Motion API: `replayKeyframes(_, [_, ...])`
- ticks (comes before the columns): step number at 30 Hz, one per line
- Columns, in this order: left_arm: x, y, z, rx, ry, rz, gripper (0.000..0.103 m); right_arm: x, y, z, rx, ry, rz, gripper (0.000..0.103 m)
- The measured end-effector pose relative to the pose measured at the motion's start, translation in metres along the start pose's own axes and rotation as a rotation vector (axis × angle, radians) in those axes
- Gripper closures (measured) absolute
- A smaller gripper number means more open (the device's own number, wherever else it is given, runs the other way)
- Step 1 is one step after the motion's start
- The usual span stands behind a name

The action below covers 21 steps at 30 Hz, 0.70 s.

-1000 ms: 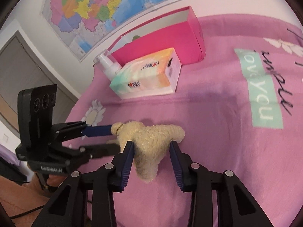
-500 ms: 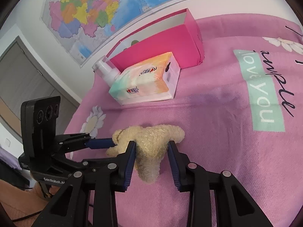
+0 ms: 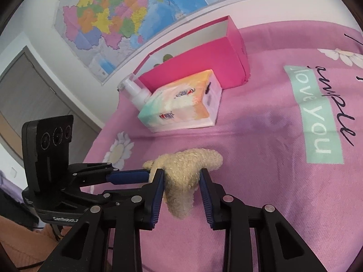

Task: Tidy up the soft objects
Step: 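Lift the plush bear with the right gripper and carry it over the pink box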

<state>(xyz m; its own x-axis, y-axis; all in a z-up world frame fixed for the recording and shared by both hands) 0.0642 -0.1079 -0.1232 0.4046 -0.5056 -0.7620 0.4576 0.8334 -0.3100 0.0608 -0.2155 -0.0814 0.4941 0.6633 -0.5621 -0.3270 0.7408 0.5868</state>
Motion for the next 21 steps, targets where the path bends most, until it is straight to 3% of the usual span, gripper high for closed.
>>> replayKeyframes(5, [0.005, 0.002, -0.004, -0.015, 0.017, -0.023, 0.056, 0.002, -0.01, -0.004, 0.039, 0.015, 0.005, 0.072])
replayKeyframes(11, [0.008, -0.008, -0.002, -0.026, 0.022, -0.074, 0.056, 0.003, -0.008, -0.004, 0.049, 0.017, 0.02, 0.072])
replayKeyframes(21, [-0.012, -0.011, 0.014, -0.003, -0.052, -0.029, 0.057, -0.004, 0.002, 0.0, 0.037, -0.005, 0.05, 0.072])
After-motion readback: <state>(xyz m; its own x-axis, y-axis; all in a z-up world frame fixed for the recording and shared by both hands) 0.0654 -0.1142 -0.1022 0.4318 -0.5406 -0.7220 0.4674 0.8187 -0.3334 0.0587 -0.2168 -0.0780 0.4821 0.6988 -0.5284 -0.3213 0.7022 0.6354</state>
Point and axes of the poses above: each gripper's, at about its wrist camera, not at the fingertips, and x roughly the way its jaws point, y to its left, z to its top, the point moved 8 cm from there along x, roughly the way its jaws point, and after that the axes turned 6 degrees about -y, right-handed, at the moved point
